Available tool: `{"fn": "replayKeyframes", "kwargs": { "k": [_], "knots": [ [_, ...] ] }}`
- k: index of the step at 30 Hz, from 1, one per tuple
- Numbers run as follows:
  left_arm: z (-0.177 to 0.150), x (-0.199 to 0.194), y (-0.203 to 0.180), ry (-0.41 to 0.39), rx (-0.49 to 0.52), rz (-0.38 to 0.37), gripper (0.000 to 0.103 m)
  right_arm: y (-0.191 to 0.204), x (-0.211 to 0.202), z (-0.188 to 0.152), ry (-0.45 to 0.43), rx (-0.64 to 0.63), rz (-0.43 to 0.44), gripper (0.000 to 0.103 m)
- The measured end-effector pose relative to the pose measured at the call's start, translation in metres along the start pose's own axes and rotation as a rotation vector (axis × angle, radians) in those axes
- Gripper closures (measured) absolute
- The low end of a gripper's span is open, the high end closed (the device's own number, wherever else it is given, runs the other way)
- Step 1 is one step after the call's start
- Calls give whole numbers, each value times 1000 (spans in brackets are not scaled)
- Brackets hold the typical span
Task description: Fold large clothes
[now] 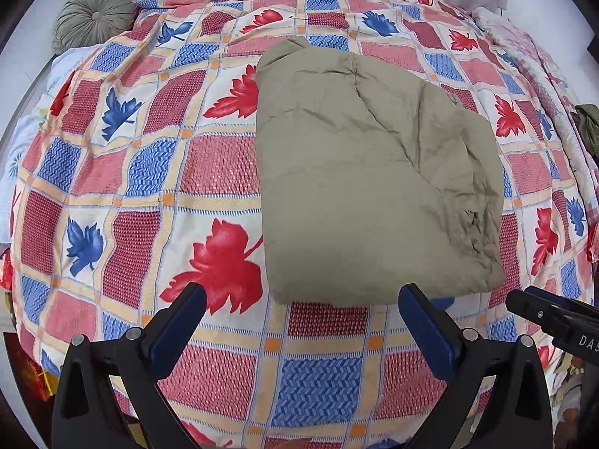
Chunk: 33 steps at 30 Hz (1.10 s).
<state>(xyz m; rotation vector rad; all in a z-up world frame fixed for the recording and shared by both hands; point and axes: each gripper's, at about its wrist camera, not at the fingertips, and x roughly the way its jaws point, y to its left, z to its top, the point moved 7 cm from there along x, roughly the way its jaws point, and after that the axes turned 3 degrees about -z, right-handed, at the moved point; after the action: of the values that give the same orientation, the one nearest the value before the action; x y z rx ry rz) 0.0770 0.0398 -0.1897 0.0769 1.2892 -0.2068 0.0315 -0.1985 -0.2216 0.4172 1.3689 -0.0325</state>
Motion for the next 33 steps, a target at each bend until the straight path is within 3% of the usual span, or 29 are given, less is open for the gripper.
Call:
{"fn": "replayKeyframes", "kwargs": {
  "k": [3,5,8,10,15,22,33],
  "knots": [
    [-16,-16,5,27,-20,-22,0,0,-14,-11,8,5,-15,39],
    [-23,-30,8,22,-24,-9,0,2,-25,-17,0,0,-16,20],
    [-31,-51,11,16,-19,-5,0,7,-47,-23,-32,-9,-27,19],
    [-32,-69,12,-2,-21,-11,0,11,-62,-24,-50,-19,-46,13],
    [-23,-114,15,-84,-13,0,0,31,-106,-22,-159,-47,-72,13],
    [-11,-155,22,-139,-56,-8,0,56,-153,-10,-271,-87,-130,13],
    [-9,-190,25,-208,-63,30,0,78,-190,-7,-316,-125,-160,12]
  ]
}}
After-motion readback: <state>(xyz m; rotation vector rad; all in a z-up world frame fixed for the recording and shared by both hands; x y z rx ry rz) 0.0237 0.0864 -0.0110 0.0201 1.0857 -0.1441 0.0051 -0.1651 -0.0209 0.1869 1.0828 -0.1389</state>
